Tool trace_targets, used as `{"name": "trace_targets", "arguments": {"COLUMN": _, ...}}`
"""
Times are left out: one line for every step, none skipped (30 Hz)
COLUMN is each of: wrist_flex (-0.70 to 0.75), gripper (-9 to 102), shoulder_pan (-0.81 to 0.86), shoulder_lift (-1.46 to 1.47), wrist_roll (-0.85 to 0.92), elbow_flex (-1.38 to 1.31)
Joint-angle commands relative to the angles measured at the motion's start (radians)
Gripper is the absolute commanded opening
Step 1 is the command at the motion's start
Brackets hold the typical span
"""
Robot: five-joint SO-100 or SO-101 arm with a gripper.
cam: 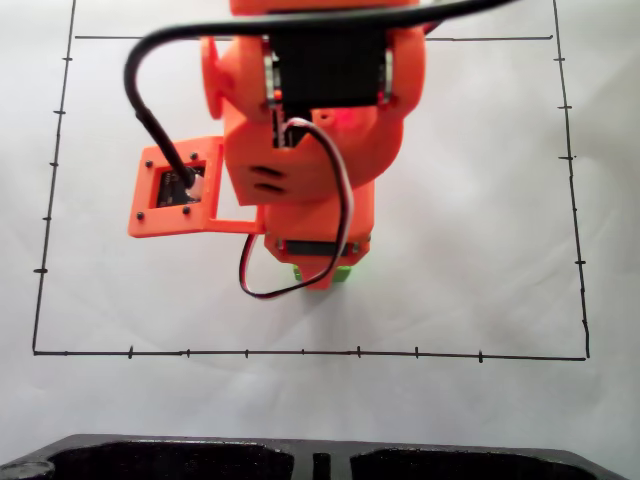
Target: Grasp the colored block, Place it on the black dot, and then return the arm to the default position.
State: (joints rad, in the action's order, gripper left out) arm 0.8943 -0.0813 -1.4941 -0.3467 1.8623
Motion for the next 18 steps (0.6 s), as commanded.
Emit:
{"name": "trace_targets", "arguments": {"wrist_flex": 0.006, "gripper": 15, "shoulder_pan": 0.011, "shoulder_lift": -0.025, "wrist_roll": 0.020, "elbow_flex": -0.037}}
{"name": "trace_targets", "arguments": {"wrist_flex": 0.015, "gripper": 15, "shoulder_pan": 0.011, "shoulder_lift": -0.032, "wrist_roll": 0.020, "elbow_flex": -0.037}}
{"name": "trace_targets", "arguments": {"wrist_flex": 0.025, "gripper": 15, "shoulder_pan": 0.011, "shoulder_lift": -0.041, "wrist_roll": 0.020, "elbow_flex": -0.035}}
{"name": "trace_targets", "arguments": {"wrist_flex": 0.038, "gripper": 15, "shoulder_pan": 0.011, "shoulder_lift": -0.054, "wrist_roll": 0.020, "elbow_flex": -0.035}}
{"name": "trace_targets", "arguments": {"wrist_flex": 0.052, "gripper": 15, "shoulder_pan": 0.009, "shoulder_lift": -0.064, "wrist_roll": 0.020, "elbow_flex": -0.035}}
{"name": "trace_targets", "arguments": {"wrist_flex": 0.064, "gripper": 15, "shoulder_pan": 0.009, "shoulder_lift": -0.077, "wrist_roll": 0.021, "elbow_flex": -0.034}}
{"name": "trace_targets", "arguments": {"wrist_flex": 0.078, "gripper": 15, "shoulder_pan": 0.006, "shoulder_lift": -0.091, "wrist_roll": 0.025, "elbow_flex": -0.029}}
{"name": "trace_targets", "arguments": {"wrist_flex": 0.091, "gripper": 15, "shoulder_pan": 0.005, "shoulder_lift": -0.104, "wrist_roll": 0.026, "elbow_flex": -0.025}}
{"name": "trace_targets", "arguments": {"wrist_flex": 0.106, "gripper": 15, "shoulder_pan": 0.005, "shoulder_lift": -0.117, "wrist_roll": 0.029, "elbow_flex": -0.021}}
{"name": "trace_targets", "arguments": {"wrist_flex": 0.124, "gripper": 15, "shoulder_pan": 0.003, "shoulder_lift": -0.129, "wrist_roll": 0.032, "elbow_flex": -0.020}}
{"name": "trace_targets", "arguments": {"wrist_flex": 0.141, "gripper": 15, "shoulder_pan": 0.003, "shoulder_lift": -0.141, "wrist_roll": 0.035, "elbow_flex": -0.015}}
{"name": "trace_targets", "arguments": {"wrist_flex": 0.158, "gripper": 15, "shoulder_pan": 0.002, "shoulder_lift": -0.155, "wrist_roll": 0.038, "elbow_flex": -0.011}}
{"name": "trace_targets", "arguments": {"wrist_flex": 0.172, "gripper": 15, "shoulder_pan": 0.002, "shoulder_lift": -0.169, "wrist_roll": 0.044, "elbow_flex": -0.005}}
{"name": "trace_targets", "arguments": {"wrist_flex": 0.178, "gripper": 15, "shoulder_pan": 0.002, "shoulder_lift": -0.183, "wrist_roll": 0.052, "elbow_flex": 0.006}}
{"name": "trace_targets", "arguments": {"wrist_flex": 0.183, "gripper": 15, "shoulder_pan": 0.003, "shoulder_lift": -0.196, "wrist_roll": 0.061, "elbow_flex": 0.018}}
{"name": "trace_targets", "arguments": {"wrist_flex": 0.189, "gripper": 15, "shoulder_pan": 0.003, "shoulder_lift": -0.206, "wrist_roll": 0.072, "elbow_flex": 0.031}}
{"name": "trace_targets", "arguments": {"wrist_flex": 0.196, "gripper": 15, "shoulder_pan": 0.003, "shoulder_lift": -0.215, "wrist_roll": 0.081, "elbow_flex": 0.040}}
{"name": "trace_targets", "arguments": {"wrist_flex": 0.202, "gripper": 15, "shoulder_pan": 0.003, "shoulder_lift": -0.221, "wrist_roll": 0.089, "elbow_flex": 0.051}}
